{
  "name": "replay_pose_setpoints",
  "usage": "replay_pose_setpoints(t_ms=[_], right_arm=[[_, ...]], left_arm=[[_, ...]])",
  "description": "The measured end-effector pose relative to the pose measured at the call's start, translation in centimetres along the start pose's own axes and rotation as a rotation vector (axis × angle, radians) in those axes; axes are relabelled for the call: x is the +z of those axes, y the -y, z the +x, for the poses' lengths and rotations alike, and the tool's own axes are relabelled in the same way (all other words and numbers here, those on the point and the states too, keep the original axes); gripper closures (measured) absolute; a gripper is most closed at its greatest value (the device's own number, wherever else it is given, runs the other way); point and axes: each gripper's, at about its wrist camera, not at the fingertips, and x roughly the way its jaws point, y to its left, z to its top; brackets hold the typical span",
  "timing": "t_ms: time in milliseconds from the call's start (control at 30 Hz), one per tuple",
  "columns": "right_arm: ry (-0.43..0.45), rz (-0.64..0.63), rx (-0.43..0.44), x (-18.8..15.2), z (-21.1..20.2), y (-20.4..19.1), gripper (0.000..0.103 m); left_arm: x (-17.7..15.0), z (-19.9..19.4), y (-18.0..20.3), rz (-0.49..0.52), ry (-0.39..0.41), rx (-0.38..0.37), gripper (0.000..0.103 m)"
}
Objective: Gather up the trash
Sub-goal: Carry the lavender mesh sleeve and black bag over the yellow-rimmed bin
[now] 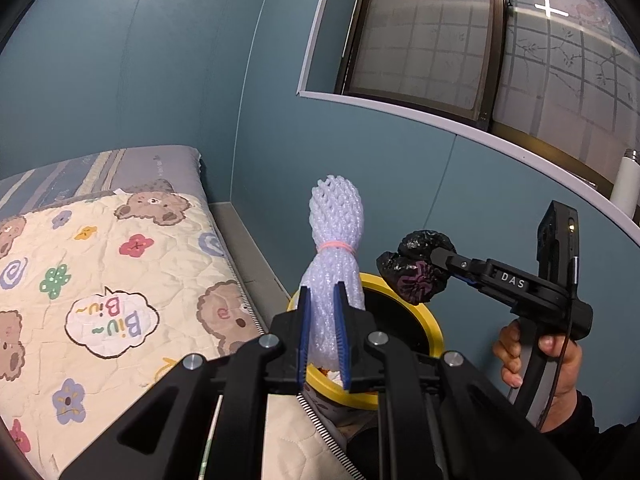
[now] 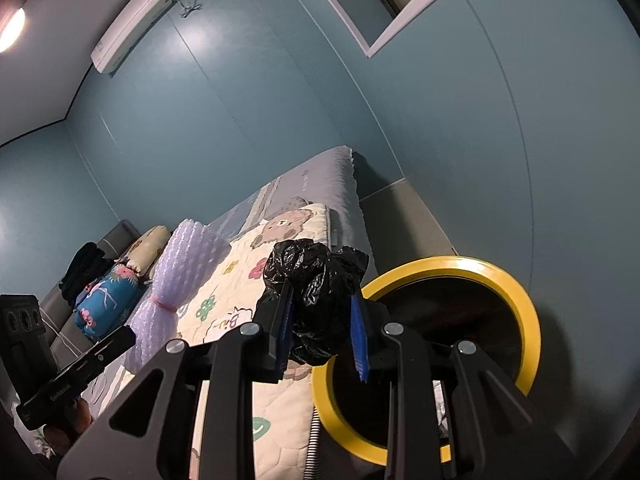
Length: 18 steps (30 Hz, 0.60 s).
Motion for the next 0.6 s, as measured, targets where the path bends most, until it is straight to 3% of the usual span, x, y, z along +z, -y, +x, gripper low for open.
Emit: replay_pose_setpoints(t_ms=[600], right_arm=[[0.031, 0.019, -0.088, 0.9, 1.4, 3.4, 0.079]], left_arm=[[0.5, 6.8, 1.1, 0.003, -0.071, -0.021, 0.092]])
